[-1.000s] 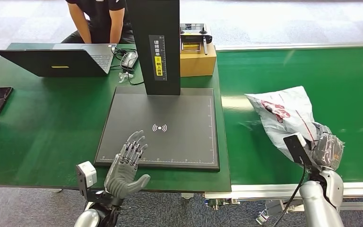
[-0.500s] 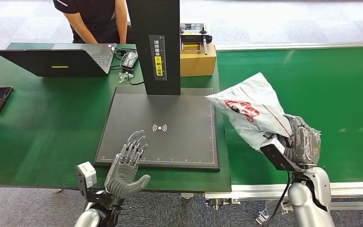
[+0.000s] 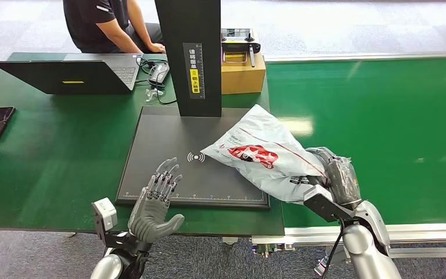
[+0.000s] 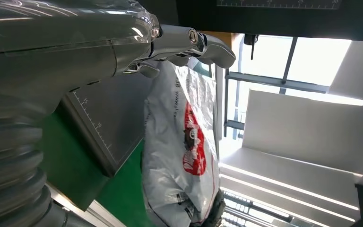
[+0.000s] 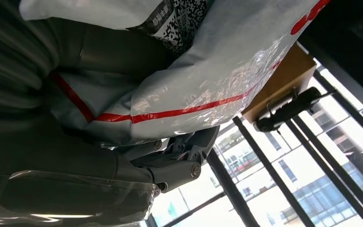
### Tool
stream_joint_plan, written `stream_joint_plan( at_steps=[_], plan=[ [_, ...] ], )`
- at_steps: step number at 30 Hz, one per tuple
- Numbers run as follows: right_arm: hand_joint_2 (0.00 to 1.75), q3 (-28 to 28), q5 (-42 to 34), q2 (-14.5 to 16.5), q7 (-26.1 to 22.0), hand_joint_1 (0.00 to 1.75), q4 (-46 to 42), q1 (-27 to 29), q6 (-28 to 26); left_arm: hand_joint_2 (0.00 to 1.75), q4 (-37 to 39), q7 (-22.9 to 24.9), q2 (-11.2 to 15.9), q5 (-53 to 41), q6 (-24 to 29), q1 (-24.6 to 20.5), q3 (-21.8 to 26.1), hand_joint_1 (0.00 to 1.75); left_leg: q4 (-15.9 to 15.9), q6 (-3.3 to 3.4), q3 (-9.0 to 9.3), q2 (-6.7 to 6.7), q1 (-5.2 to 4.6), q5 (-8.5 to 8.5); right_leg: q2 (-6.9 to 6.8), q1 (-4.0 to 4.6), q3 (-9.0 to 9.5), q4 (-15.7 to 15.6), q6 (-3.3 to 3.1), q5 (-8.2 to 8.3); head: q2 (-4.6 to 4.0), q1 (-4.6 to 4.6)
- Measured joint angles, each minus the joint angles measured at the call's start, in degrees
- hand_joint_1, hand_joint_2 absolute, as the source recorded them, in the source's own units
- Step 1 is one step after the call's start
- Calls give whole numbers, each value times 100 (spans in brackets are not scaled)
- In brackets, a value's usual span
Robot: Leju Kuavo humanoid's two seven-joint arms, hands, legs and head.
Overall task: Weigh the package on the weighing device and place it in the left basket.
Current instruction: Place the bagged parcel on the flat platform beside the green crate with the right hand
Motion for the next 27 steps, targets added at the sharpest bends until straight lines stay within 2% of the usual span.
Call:
stream_joint_plan(
  at_steps=[7,17,21,24,27],
  plan=[
    [175,516,344,-37,5,175,578,-366,215,175,51,-12,3,-10,-35,-50,-56,0,0,0,-1,1,0,0,2,0,-1,0,-1,1,0,0],
    [175,1536,1371,-146,126,175,1923,-1645,-166,175,131,-34,11,-63,-107,-152,-94,0,1,-7,3,8,0,7,7,1,-2,2,-8,8,0,0],
    [175,2091,1676,-147,145,175,2445,-2249,-539,175,178,-33,11,-63,-144,-220,-96,0,1,-7,2,8,0,9,6,1,-2,4,-10,9,0,-1],
    [175,2509,1733,-111,89,175,2723,-2615,-794,175,222,-34,11,-64,-163,-260,-98,0,1,-7,1,7,1,9,5,3,-3,6,-10,9,0,-1],
    [175,2876,1601,13,-31,175,2849,-2837,-800,175,271,-48,10,-74,-187,-309,-116,0,1,-8,-1,10,2,9,9,4,-6,8,-11,9,0,0]
  ],
)
